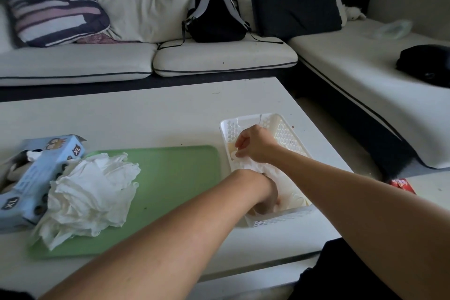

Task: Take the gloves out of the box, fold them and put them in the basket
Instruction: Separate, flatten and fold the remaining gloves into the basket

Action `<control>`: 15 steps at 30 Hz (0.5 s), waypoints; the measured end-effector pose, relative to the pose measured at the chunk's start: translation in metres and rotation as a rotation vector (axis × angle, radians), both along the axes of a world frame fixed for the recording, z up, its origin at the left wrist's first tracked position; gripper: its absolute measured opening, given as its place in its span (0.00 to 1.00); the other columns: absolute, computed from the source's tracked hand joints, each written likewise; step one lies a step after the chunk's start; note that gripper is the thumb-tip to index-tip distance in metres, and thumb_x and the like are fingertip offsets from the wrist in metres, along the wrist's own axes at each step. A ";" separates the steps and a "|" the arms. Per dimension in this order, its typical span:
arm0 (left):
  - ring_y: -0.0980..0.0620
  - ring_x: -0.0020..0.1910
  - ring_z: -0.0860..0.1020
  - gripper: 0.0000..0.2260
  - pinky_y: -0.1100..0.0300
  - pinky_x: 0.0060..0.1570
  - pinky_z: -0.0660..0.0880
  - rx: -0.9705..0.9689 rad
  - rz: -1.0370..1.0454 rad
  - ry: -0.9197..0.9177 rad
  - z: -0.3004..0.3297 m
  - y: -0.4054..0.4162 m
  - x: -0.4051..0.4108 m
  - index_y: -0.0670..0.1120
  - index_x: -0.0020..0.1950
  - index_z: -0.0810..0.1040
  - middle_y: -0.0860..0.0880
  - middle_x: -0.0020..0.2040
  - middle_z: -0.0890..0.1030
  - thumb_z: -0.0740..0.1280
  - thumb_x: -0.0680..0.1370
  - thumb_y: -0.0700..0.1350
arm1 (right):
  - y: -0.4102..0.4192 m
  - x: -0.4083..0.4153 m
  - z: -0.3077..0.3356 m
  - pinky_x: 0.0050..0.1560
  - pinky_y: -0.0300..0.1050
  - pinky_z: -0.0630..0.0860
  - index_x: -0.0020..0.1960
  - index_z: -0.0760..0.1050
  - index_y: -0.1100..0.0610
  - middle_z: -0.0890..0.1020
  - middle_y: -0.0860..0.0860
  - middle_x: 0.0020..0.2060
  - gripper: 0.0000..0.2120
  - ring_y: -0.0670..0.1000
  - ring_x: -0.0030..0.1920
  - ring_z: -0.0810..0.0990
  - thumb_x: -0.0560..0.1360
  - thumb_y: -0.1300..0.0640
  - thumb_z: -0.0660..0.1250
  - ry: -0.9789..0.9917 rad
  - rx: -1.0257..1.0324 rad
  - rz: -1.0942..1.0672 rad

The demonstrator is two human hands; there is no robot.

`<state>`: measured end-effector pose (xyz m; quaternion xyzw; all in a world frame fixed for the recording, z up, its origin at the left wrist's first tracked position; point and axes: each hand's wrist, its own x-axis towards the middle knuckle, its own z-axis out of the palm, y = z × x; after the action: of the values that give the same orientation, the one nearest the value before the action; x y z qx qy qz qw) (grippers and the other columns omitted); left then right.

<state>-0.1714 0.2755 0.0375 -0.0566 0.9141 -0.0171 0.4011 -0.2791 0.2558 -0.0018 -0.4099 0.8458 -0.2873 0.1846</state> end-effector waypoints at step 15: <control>0.39 0.66 0.69 0.35 0.47 0.58 0.76 0.002 0.153 0.060 -0.005 0.006 -0.004 0.56 0.82 0.53 0.42 0.81 0.47 0.64 0.79 0.37 | 0.059 -0.013 0.031 0.44 0.53 0.85 0.75 0.65 0.44 0.66 0.52 0.71 0.38 0.60 0.63 0.74 0.71 0.63 0.76 -0.071 0.604 0.210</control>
<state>-0.1754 0.2815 0.0328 -0.1261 0.9188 0.0163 0.3738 -0.2919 0.3147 0.0293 -0.4115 0.8389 -0.0169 0.3558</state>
